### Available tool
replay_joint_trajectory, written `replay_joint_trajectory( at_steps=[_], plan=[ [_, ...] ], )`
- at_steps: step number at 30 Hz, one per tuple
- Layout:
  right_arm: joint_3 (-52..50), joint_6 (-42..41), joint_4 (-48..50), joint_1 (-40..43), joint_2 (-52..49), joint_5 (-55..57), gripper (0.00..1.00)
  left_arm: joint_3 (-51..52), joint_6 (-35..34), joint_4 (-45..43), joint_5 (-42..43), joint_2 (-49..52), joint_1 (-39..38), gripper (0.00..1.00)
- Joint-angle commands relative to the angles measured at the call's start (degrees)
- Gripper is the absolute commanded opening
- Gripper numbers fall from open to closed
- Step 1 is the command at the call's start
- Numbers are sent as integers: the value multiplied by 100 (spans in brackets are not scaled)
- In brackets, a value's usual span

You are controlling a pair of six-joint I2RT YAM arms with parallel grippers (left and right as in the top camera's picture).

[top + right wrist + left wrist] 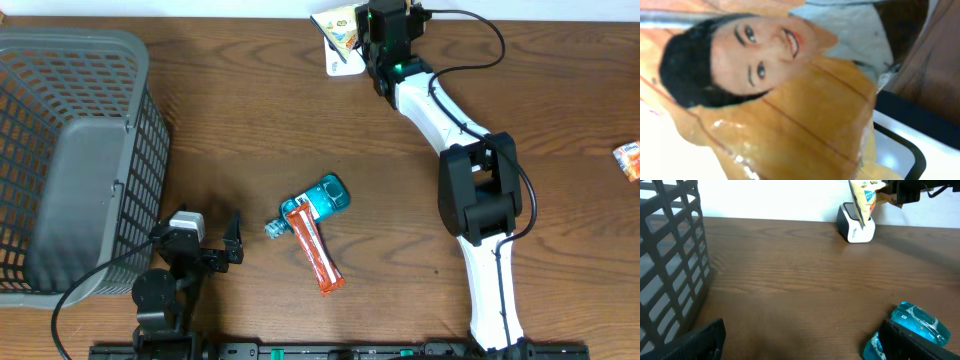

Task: Scan the item barcode
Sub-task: 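Hold the snack bag in front of the scanner with the right gripper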

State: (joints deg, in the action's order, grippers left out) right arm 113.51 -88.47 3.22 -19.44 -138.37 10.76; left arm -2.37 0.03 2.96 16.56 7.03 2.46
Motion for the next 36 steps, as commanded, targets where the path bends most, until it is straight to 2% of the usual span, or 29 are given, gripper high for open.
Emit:
replay_joint_trajectory(
  at_steps=[1, 4, 9, 10, 20, 24, 36],
  plan=[
    [201, 540, -2, -39, -9, 186, 2, 155, 35, 79, 33, -20, -2, 98],
    [426, 1652, 0, -39, -9, -48, 2, 155, 35, 79, 33, -20, -2, 98],
    [951, 4280, 9, -186, -9, -369, 1, 155, 35, 79, 33, -20, -2, 98],
    [1005, 5021, 72, -284, -9, -407, 1, 155, 35, 79, 33, -20, -2, 98],
    [1010, 7281, 544, -761, -365, -372, 1, 155, 35, 79, 33, -20, -2, 98],
    [1010, 7705, 625, -800, -525, -229, 1, 155, 35, 79, 33, -20, -2, 98],
    [1010, 7696, 326, -688, -579, 28, 1, 155, 35, 79, 33, -20, -2, 98]
  ],
)
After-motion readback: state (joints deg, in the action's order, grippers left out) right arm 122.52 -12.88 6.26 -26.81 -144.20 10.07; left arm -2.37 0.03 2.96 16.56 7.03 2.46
